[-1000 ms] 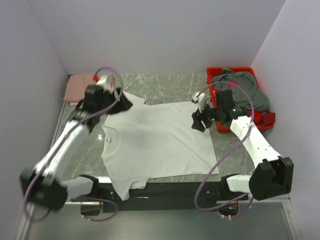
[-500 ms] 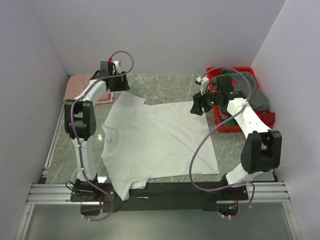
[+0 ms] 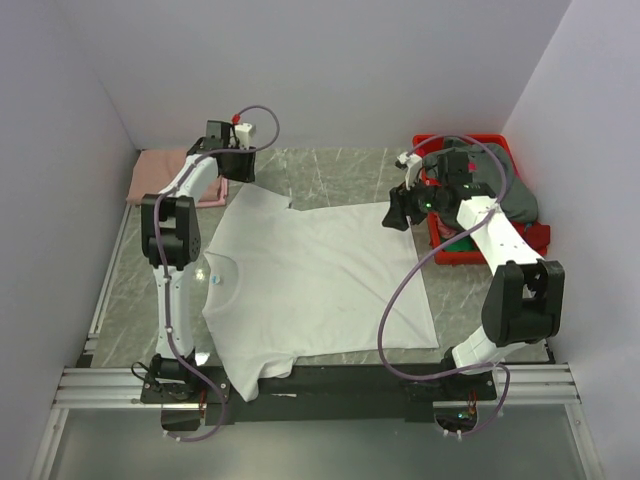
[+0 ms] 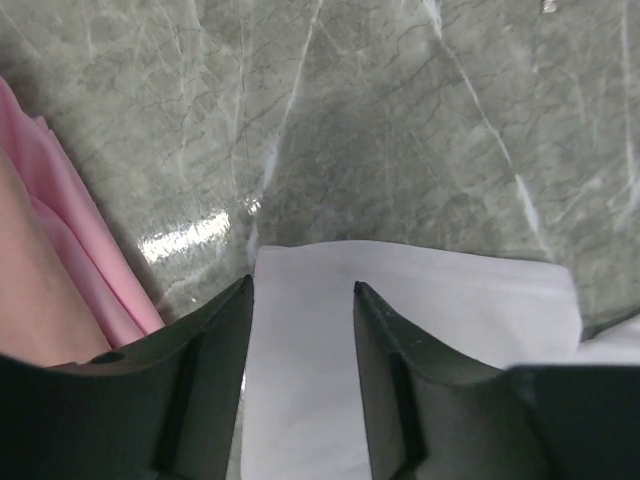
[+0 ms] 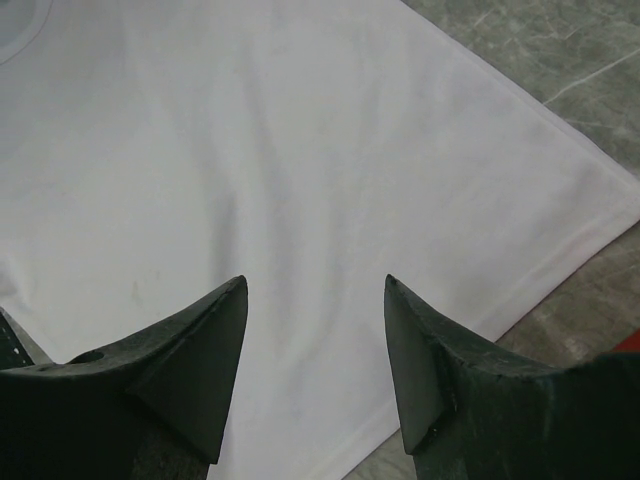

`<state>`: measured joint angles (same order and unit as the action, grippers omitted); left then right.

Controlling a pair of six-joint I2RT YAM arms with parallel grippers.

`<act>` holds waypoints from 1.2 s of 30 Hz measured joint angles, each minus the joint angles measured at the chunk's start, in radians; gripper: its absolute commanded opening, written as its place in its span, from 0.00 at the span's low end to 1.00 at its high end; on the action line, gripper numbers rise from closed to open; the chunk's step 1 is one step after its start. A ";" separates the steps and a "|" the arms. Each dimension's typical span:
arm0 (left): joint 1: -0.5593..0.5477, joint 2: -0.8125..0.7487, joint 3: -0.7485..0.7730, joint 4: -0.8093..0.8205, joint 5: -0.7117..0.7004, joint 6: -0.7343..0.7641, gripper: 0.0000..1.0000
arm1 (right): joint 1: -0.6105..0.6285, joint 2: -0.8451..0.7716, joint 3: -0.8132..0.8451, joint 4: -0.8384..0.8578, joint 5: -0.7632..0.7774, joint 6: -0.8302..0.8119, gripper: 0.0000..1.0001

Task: Fold and stack the t-shirts
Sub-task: Flatten the tshirt out

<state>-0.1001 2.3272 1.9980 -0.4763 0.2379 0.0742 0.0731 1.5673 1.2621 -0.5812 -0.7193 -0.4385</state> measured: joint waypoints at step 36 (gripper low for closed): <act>0.000 0.142 0.108 -0.043 -0.050 0.061 0.16 | -0.012 0.015 -0.008 -0.008 -0.026 -0.002 0.64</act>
<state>-0.0998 2.4691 2.1063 -0.5198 0.1879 0.1356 0.0608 1.5826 1.2545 -0.5892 -0.7452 -0.4404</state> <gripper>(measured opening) 0.212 0.637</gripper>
